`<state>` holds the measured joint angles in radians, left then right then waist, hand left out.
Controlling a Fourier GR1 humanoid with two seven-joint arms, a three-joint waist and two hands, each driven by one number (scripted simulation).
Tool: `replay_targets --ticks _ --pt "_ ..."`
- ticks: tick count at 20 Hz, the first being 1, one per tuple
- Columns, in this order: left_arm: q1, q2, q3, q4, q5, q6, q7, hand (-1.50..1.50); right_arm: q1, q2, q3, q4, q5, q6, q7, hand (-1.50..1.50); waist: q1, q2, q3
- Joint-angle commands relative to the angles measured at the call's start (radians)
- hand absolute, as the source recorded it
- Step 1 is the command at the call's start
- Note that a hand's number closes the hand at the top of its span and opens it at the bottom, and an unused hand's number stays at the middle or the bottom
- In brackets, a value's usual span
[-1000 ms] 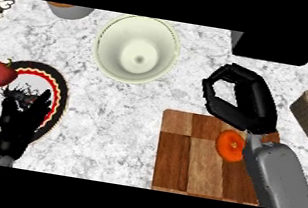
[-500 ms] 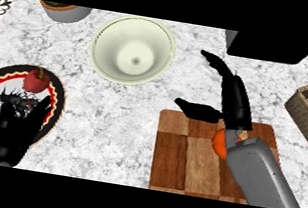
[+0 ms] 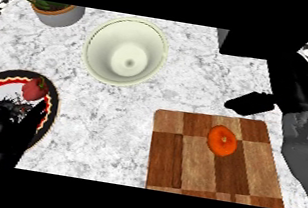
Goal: Pick the squash from the cutting board and place it in the basket
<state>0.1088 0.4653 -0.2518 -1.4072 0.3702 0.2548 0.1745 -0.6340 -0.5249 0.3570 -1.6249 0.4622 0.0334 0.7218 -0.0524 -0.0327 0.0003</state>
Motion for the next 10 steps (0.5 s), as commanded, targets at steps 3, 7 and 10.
replay_targets --ticks 3,7,10 --pt "0.035 -0.029 -0.026 0.015 -0.005 0.008 0.020 0.00 -0.091 -0.116 -0.042 -0.165 -0.216 0.387 0.294 -1.50 -0.001 0.007 -0.006" --pt "0.038 -0.004 -0.015 -0.008 0.002 -0.013 0.032 0.00 -0.109 -0.191 -0.104 -0.212 -0.432 0.567 0.414 -1.50 -0.001 0.008 -0.005" --pt "0.061 0.008 -0.003 -0.019 0.019 -0.051 0.014 0.00 -0.091 -0.240 -0.112 -0.238 -0.526 0.590 0.489 -1.50 0.015 0.013 -0.005"
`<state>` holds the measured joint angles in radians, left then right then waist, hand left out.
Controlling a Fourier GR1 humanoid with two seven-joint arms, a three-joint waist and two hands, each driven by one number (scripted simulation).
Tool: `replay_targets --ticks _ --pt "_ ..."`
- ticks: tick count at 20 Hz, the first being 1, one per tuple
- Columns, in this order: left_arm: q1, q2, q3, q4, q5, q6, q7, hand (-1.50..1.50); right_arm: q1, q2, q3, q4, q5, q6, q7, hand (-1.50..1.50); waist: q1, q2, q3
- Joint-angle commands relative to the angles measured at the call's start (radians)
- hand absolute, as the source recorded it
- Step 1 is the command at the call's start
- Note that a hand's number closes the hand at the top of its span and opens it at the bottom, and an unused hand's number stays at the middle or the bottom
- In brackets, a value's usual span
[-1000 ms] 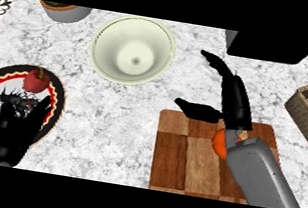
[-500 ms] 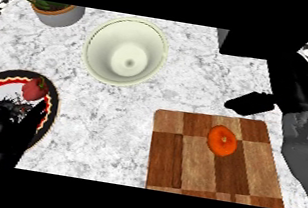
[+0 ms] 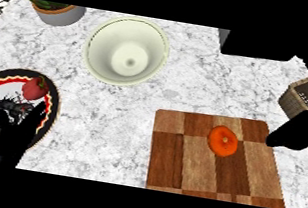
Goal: Pick the squash from the cutting board and place it in the basket
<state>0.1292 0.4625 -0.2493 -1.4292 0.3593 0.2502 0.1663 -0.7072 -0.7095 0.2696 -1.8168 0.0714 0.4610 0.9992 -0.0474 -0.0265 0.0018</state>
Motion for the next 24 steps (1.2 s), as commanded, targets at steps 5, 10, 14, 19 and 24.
replay_targets --ticks 5,10,14,19,24 --pt "-0.020 -0.014 -0.009 0.026 -0.008 -0.003 0.054 0.00 -0.016 -0.142 -0.029 -0.124 -0.276 0.144 0.284 -1.50 0.016 0.014 -0.005" --pt "0.003 -0.018 0.003 0.036 -0.007 -0.037 0.027 0.00 0.157 -0.177 -0.026 -0.271 -0.282 0.011 0.272 -1.50 0.023 0.019 -0.003" --pt "0.054 -0.033 -0.014 -0.012 -0.035 -0.023 0.019 0.00 0.201 -0.151 -0.021 -0.243 -0.205 -0.029 0.207 -1.50 0.043 0.023 -0.002" --pt "-0.021 -0.052 -0.012 0.007 -0.054 -0.025 0.070 0.00 0.231 -0.025 0.098 -0.222 -0.027 -0.111 0.177 -1.50 0.050 0.026 -0.002" --pt "0.013 -0.059 -0.002 -0.002 -0.068 -0.034 0.049 0.00 0.239 0.023 0.124 -0.160 0.053 -0.104 0.161 -1.50 0.054 0.026 -0.002"
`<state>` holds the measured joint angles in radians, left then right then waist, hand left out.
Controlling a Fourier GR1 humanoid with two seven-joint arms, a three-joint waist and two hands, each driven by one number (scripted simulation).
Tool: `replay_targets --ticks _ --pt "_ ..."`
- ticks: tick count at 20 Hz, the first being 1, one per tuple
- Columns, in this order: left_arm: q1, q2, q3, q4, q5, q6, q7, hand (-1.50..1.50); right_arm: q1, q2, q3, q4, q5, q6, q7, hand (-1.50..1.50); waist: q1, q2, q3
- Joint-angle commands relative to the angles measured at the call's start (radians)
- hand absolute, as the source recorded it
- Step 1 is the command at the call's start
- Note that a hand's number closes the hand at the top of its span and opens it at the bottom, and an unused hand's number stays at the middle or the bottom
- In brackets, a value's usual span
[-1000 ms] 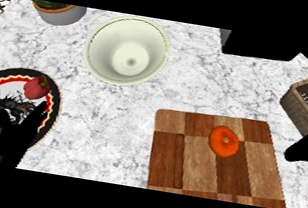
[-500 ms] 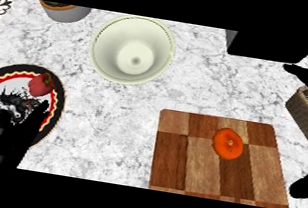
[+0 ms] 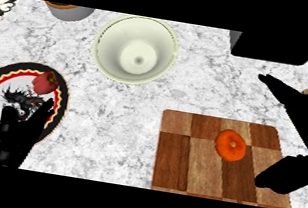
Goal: Pick the squash from the cutting board and place it in the basket
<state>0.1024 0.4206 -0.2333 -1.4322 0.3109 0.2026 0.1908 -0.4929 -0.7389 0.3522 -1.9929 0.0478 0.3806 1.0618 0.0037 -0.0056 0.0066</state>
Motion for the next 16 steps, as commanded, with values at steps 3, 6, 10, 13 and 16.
replay_targets --ticks 3,6,10,13,16 --pt "0.005 -0.045 -0.009 0.044 -0.019 0.011 0.018 0.00 0.042 0.029 0.045 0.055 0.071 0.039 0.068 -1.50 -0.002 0.006 -0.007" --pt "0.018 -0.039 0.002 0.060 -0.032 -0.008 -0.001 0.00 0.132 0.071 0.071 0.060 0.168 -0.019 0.007 -1.50 -0.005 0.005 -0.007" --pt "0.025 -0.088 -0.015 0.076 -0.067 0.019 -0.018 0.00 0.137 0.154 0.118 0.078 0.261 -0.043 0.017 -1.50 -0.001 0.006 -0.007" --pt "0.005 -0.072 0.011 0.067 -0.061 -0.013 0.012 0.00 0.240 0.106 0.054 0.104 0.300 -0.048 -0.158 -1.50 -0.006 0.006 -0.006" --pt "0.029 -0.056 0.029 0.011 -0.050 -0.035 0.042 0.00 0.249 0.121 0.031 0.135 0.339 -0.038 -0.188 -1.50 -0.004 0.005 -0.006"
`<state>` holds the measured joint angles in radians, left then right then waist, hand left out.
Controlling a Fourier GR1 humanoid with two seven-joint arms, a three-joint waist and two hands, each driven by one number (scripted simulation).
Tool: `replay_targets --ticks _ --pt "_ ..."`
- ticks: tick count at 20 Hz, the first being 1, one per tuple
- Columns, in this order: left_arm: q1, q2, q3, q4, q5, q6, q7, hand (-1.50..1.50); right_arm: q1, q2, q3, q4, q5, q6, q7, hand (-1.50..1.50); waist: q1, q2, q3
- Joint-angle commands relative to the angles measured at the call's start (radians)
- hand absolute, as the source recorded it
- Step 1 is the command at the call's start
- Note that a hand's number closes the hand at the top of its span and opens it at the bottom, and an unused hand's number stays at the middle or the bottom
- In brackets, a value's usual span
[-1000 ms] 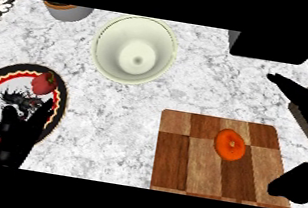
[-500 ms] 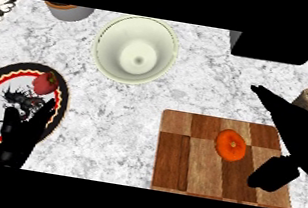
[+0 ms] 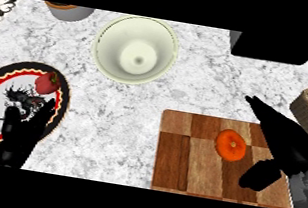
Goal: Pick the squash from the cutting board and place it in the basket
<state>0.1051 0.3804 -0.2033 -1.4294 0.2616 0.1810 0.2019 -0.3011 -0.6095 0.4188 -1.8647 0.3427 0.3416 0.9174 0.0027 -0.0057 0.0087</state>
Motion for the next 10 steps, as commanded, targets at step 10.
replay_targets --ticks 10 --pt "0.050 -0.027 0.032 0.011 -0.034 -0.047 0.026 0.00 0.018 0.164 -0.017 0.157 0.183 -0.040 -0.083 -1.50 0.005 0.006 -0.009"
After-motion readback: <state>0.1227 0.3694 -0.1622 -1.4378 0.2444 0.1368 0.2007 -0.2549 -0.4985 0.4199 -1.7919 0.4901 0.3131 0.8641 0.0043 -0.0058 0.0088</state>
